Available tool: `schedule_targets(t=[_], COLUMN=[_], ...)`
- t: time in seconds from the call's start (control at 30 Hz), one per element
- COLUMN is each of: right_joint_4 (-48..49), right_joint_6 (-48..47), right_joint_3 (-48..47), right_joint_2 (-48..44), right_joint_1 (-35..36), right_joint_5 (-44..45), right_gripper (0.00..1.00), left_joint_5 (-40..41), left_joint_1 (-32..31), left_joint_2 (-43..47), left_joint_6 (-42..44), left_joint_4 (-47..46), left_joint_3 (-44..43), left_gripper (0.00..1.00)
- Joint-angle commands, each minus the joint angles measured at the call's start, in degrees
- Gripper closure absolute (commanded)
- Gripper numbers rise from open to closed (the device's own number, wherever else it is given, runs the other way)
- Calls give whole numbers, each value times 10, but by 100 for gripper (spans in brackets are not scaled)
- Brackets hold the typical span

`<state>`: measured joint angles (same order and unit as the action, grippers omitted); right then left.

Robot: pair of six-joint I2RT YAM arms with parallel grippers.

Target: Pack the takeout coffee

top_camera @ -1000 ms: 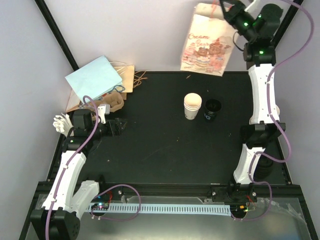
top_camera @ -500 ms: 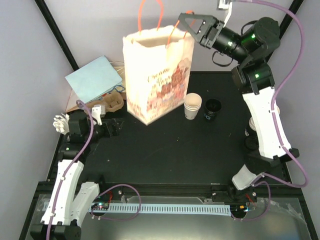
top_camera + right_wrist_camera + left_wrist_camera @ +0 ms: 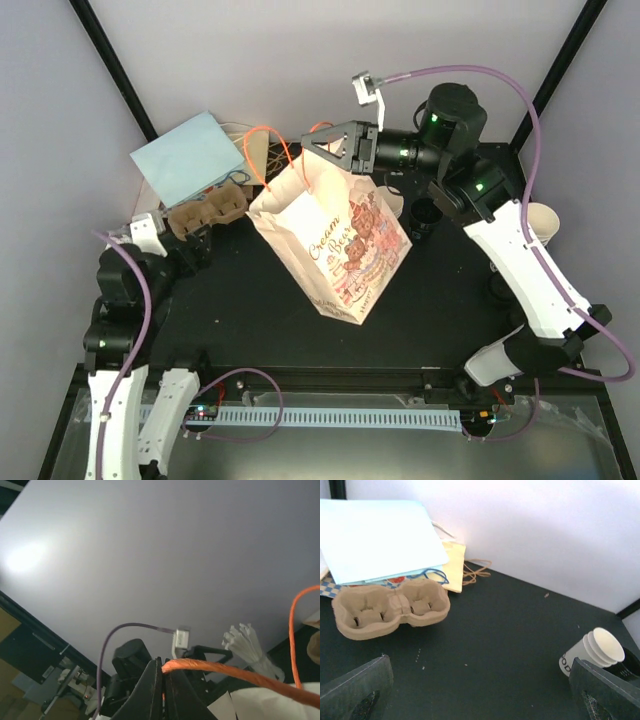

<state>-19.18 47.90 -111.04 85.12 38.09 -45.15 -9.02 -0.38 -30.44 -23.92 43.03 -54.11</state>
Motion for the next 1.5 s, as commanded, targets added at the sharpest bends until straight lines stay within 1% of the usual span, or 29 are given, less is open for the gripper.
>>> schedule_targets(t=[0.0,0.07,0.17,0.27,0.33,0.4,0.47,0.57,0.6,0.7,0.8,0.97,1.03,1.2,1.33,1.47], right_joint_4=[-45,-49,-57,-54,-30,2,21,11,0,-42,-71,-90,-101,-141,-148,-145], right_joint_6=[-48,-54,-68,-84,-85,-72,-68,-84,-94,-126,-145,-156,-165,-207,-229,-242], right_joint_3=[6,18,57,127,192,266,319,370,380,399,408,406,404,397,406,419], right_joint_2=[-26,-34,-48,-66,-79,-89,-93,-94,-95,-109,-129,-149,-160,-181,-195,-210], right_joint_1=[9,9,9,9,9,9,9,9,9,9,9,9,9,9,9,8], right_joint_5=[-11,-17,-27,-22,-25,-31,-31,-23,-17,21,49,63,83,165,227,297], right_gripper=[99,99,99,99,97,92,88,77,75,70,62,54,53,50,49,47], left_joint_5=[41,29,-28,-92,-129,-142,-148,-180,-202,-242,-257,-278,-276,-269,-281,-306], left_joint_1=[3,3,3,3,3,3,3,3,3,1,-6,-15,-16,-20,-20,-20], left_joint_2=[26,28,25,25,28,33,38,34,27,2,-15,-2,8,41,85,105], left_joint_6=[-20,-18,0,1,-4,-16,-24,-30,-33,-30,-12,-7,-15,-46,-80,-106], left_joint_4=[31,36,34,26,14,6,-7,-25,-28,-24,-6,1,12,51,49,47], left_joint_3=[-25,-32,-38,-31,-16,1,19,47,54,63,52,23,17,24,33,35], left_gripper=[1,1,1,1,1,1,1,1,1,1,1,1,1,1,2,3])
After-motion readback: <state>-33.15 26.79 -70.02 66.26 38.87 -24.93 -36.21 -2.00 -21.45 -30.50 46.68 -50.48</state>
